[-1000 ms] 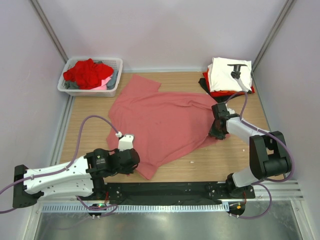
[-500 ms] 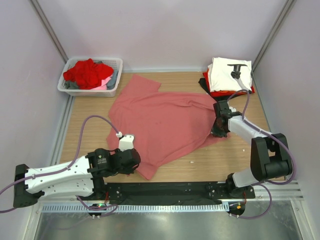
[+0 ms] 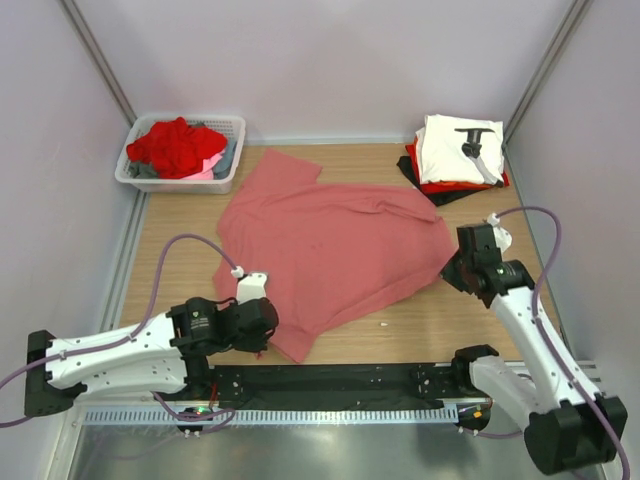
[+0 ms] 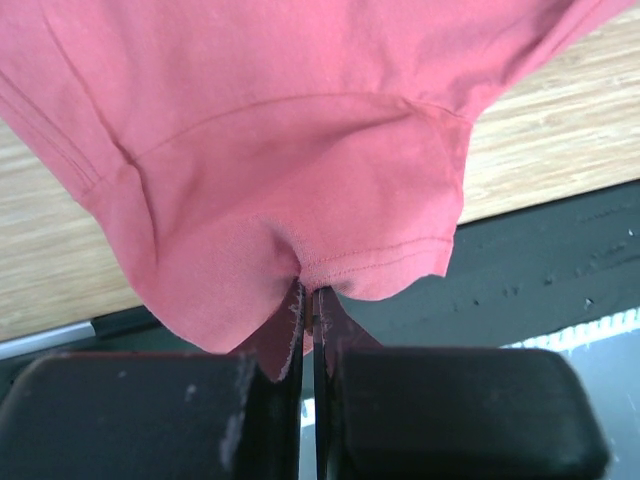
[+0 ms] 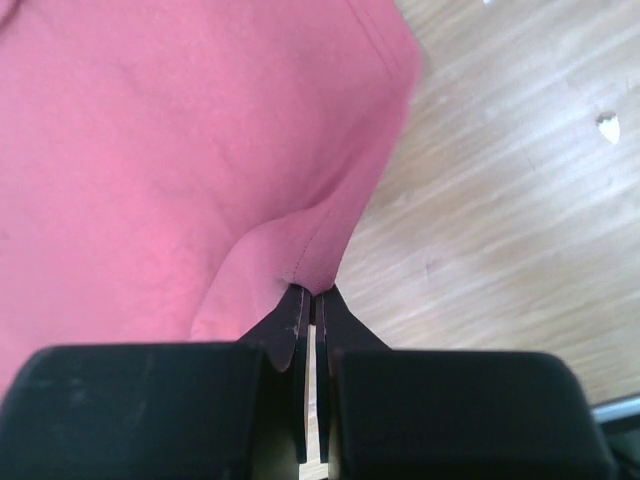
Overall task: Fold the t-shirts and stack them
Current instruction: Fold the tshirt
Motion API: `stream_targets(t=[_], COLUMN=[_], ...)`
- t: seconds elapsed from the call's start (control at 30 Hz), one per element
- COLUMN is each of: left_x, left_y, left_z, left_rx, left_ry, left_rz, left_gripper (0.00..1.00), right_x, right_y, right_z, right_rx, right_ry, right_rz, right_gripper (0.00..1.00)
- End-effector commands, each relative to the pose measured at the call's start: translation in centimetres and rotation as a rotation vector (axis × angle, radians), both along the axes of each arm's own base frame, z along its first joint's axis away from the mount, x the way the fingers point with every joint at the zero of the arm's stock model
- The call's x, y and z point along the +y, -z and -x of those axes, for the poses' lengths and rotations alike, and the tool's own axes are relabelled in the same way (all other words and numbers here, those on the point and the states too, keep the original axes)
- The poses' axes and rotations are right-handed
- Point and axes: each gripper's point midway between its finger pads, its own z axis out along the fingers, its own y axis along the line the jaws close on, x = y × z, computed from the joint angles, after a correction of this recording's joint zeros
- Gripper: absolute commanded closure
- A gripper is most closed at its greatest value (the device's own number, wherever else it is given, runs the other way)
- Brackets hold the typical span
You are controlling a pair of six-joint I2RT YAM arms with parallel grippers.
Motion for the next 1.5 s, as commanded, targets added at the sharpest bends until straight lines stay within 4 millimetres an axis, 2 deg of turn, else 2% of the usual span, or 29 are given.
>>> stream_targets(t=[0.0,0.1,0.17,0.23,0.37,0.43,0.47,0.6,0.9,0.93,1.13,1.17,1.47], left_x=[0.1,1.2,1.8,2.1,2.6,2.9,3.0,2.5,2.6,3.4,4.4,4.5,4.8], left_y=[-1.3,-2.3,-3.3,-4.4,-5.7,-6.4,-7.5,-9.0,-10.9,-11.0,-11.3,-10.7,-9.5], left_z=[0.5,0.4,0.3,0.0,-0.7,-1.5,-2.0,-4.0,-11.0,-12.0,-16.8,-17.5,-21.7], left_rx=[0.024,0.005,-0.008,-0.033,-0.069,-0.108,-0.127,-0.154,-0.136,-0.131,-0.126,-0.103,-0.075], left_ry=[-0.024,-0.044,-0.04,-0.03,0.006,0.015,0.027,0.063,0.073,0.037,-0.004,-0.01,-0.063], left_rz=[0.048,0.035,0.026,0.018,-0.059,-0.109,-0.126,-0.188,-0.236,-0.241,-0.282,-0.3,-0.378], left_gripper=[1.0,1.0,1.0,1.0,1.0,1.0,1.0,1.0,1.0,1.0,1.0,1.0,1.0], right_x=[-0.1,-1.2,-1.0,-0.5,-0.2,-0.3,-0.8,-1.4,-0.5,-0.6,-1.4,-1.5,-2.4], right_y=[0.0,-0.7,-1.0,-0.1,-0.9,-1.7,-2.0,-3.1,-2.1,-2.0,-0.7,-0.7,1.0], right_z=[2.7,4.7,5.7,6.7,6.5,5.6,5.2,2.8,-2.6,-3.0,-5.5,-5.9,-9.0], right_rx=[0.007,-0.035,-0.071,-0.062,-0.129,-0.138,-0.141,-0.128,-0.067,-0.064,-0.028,-0.027,0.014], right_ry=[0.105,0.151,0.154,0.161,0.16,0.148,0.151,0.145,0.066,0.064,0.056,0.055,0.043], right_rz=[-0.063,-0.053,-0.089,-0.128,-0.165,-0.143,-0.115,-0.037,0.015,0.02,0.039,0.039,0.04], right_gripper=[0.99,0.99,0.99,0.99,0.99,0.99,0.99,0.99,0.99,0.99,0.99,0.99,0.99])
